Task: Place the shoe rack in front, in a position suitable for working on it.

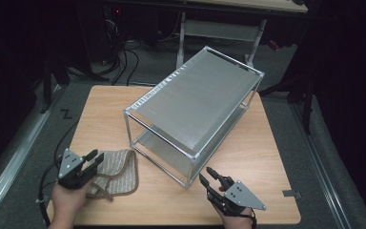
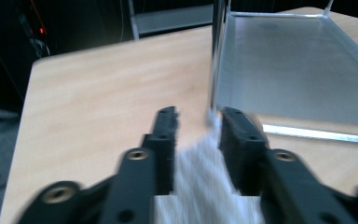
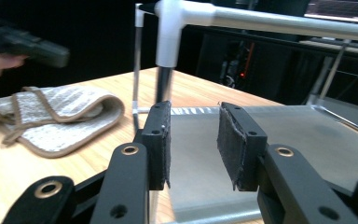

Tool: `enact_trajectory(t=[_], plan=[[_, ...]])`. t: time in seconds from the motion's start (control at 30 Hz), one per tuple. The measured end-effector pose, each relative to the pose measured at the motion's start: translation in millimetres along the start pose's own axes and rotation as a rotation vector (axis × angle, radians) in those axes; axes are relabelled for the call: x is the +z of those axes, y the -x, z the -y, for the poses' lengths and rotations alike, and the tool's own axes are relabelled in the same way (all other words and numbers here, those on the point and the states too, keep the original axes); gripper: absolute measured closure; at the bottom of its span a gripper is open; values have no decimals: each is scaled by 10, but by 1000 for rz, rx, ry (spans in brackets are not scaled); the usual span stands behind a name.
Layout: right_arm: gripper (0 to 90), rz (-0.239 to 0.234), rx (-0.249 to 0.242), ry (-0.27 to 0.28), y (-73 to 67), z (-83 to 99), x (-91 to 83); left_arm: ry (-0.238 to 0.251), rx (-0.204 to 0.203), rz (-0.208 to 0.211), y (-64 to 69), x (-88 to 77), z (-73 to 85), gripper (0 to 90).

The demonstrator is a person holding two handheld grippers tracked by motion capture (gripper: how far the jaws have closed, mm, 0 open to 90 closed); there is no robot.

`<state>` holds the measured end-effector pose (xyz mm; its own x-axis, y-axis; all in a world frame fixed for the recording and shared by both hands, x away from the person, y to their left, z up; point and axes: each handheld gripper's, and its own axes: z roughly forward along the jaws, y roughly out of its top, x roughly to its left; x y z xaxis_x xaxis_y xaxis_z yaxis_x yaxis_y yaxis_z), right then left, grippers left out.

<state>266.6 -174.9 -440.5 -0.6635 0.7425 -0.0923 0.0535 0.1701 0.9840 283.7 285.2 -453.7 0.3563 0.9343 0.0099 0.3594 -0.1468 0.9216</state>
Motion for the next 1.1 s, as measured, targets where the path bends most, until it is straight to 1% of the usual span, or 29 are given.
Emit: enact_trajectory(t=[0.07,0.1,0.13,0.17,0.2,0.23,0.3,0.33,0.37,0.4,0.47,0.53,0.6,0.67,0.7,0.77,0.8,0.83,0.9,0.93,0.97,1.0,1.03,1.07,1.1], plan=[[648,8,3,-3,18,5,-10,-8,-31,-1,-9,-33,90,725],[648,11,6,-6,19,9,-9,-21,-48,-1,-20,-25,128,710],[647,13,7,-8,20,12,-4,-21,-48,-1,-20,-25,128,669],[647,16,3,-13,20,16,4,-62,-94,12,-58,35,188,605],[645,15,4,-12,17,20,13,-85,-122,39,-84,80,217,566],[644,15,-1,-18,17,25,21,-97,-133,48,-86,107,231,502],[641,17,1,-22,15,31,33,-128,-129,41,-72,162,254,410],[640,15,1,-22,17,35,40,-128,-129,41,-72,162,254,385],[640,15,1,-22,17,35,40,-144,-129,44,-63,189,264,385],[638,15,6,-29,16,42,44,-181,-126,47,-40,239,293,340],[637,14,4,-29,22,48,49,-212,-109,43,-16,282,318,313],[637,19,5,-34,29,56,48,-284,-64,32,38,360,351,269],[635,23,11,-39,30,61,44,-295,-30,22,94,379,359,234],[633,24,2,-36,32,58,33,-308,-14,20,120,389,349,226],[632,25,5,-36,30,57,23,-312,-14,16,134,393,354,224],[631,29,3,-33,31,55,6,-329,23,4,168,403,368,222],[631,28,5,-32,34,56,2,-336,59,-11,198,410,376,224],[630,31,9,-34,36,56,-6,-335,80,-17,221,402,377,231],[629,34,5,-33,47,60,-10,-326,80,-7,234,391,382,283],[629,35,10,-35,52,64,-13,-317,98,-6,250,374,384,347],[629,38,14,-40,57,69,-16,-312,111,0,266,369,387,437],[628,38,10,-39,64,72,-15,-308,125,4,290,363,388,486],[628,44,12,-44,71,77,-17,-306,146,7,311,359,387,566],[628,44,12,-44,71,77,-17,-306,146,7,311,359,387,608],[626,53,14,-49,99,91,-18,-304,163,8,345,357,387,651]])
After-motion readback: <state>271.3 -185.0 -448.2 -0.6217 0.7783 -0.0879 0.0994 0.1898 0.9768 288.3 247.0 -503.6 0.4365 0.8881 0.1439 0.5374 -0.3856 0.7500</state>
